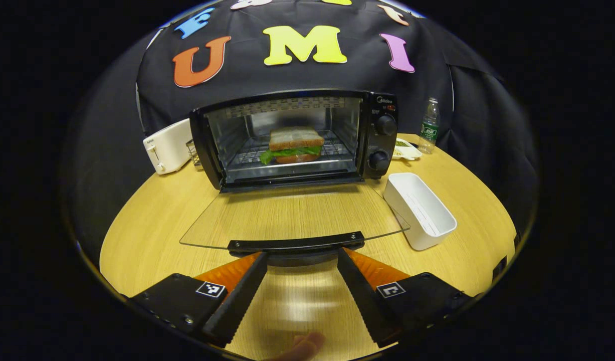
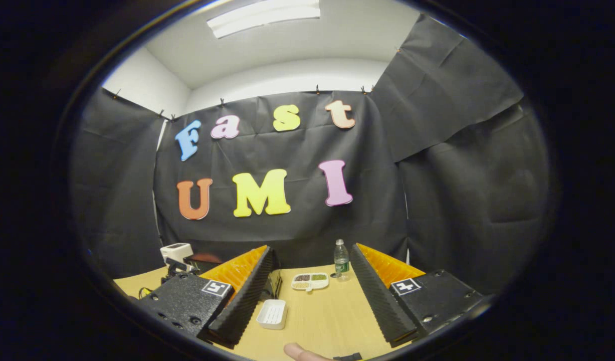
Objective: Open the electric oven with the left hand, put the food in, and close the electric oven.
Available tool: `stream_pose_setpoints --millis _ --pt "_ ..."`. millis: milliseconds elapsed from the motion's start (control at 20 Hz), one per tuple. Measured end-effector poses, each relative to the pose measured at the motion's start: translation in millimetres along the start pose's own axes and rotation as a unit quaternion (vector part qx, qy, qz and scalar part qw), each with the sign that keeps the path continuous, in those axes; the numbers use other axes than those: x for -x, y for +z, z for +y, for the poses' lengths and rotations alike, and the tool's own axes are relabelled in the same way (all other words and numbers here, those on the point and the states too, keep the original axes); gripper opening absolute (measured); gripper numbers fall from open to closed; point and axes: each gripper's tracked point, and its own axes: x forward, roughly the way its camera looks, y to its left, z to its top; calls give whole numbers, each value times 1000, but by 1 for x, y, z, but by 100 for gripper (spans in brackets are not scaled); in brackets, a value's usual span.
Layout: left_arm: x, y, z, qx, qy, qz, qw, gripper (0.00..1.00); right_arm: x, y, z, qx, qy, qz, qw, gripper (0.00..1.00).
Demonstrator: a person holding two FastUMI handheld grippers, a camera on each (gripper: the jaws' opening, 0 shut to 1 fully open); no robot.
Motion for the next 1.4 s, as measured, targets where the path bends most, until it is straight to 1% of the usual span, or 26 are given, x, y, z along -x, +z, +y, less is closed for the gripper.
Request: stream_pose_setpoints --millis 100,200,250,300,550,600,650,700,750,800,850,900,950,1100,1150,1200,1250,1300,1350,1400 --pt "4 19 4 7 5 -19 1000 94 0 -3 3 2 3 5 1000 96" --pt "9 33 7 12 8 -22 1000 94 -1 -5 1 3 0 9 1000 96" --pt "9 40 8 17 8 -26 999 85 -1 -5 1 2 -2 11 1000 96" --pt "9 51 10 20 8 -35 999 96 -1 -6 1 3 -5 13 1000 96" --pt "9 95 16 23 5 -69 997 96 6 -4 7 5 -8 18 1000 96" --pt "4 102 17 28 4 -72 997 97 9 -4 11 6 -7 19 1000 100" --pt "1 108 18 31 3 -76 997 89 12 -2 13 8 -6 17 1000 100" --pt "3 114 24 33 6 -83 996 98 15 1 14 9 -6 16 1000 100" --pt "3 120 30 33 11 -93 995 98 18 2 16 10 -6 15 1000 100" --pt "6 125 35 35 19 -102 994 98 21 3 16 11 -7 15 1000 96" --pt "14 129 36 39 18 -114 993 98 24 4 17 12 -6 13 1000 96" --pt "24 133 35 44 14 -128 991 98 27 6 19 13 -6 12 1000 100" --pt "40 139 37 48 14 -146 988 98 30 7 18 14 -9 11 1000 96" --pt "87 152 42 57 14 -193 980 97 41 15 21 11 -8 9 1000 96" --pt "108 156 44 56 18 -205 977 97 45 20 22 10 -6 4 1000 100" --pt "128 156 46 54 24 -214 975 97 49 23 21 8 -8 1 1000 100" --pt "147 157 48 53 29 -223 973 97 52 27 20 6 -12 -3 1000 96" --pt "166 155 49 51 35 -230 971 97 55 27 19 4 -19 -1 1000 96" --pt "186 152 52 50 43 -234 970 97 59 25 20 0 -23 3 1000 100" --pt "207 149 55 49 53 -238 968 97 63 27 25 -6 -18 4 1000 96"
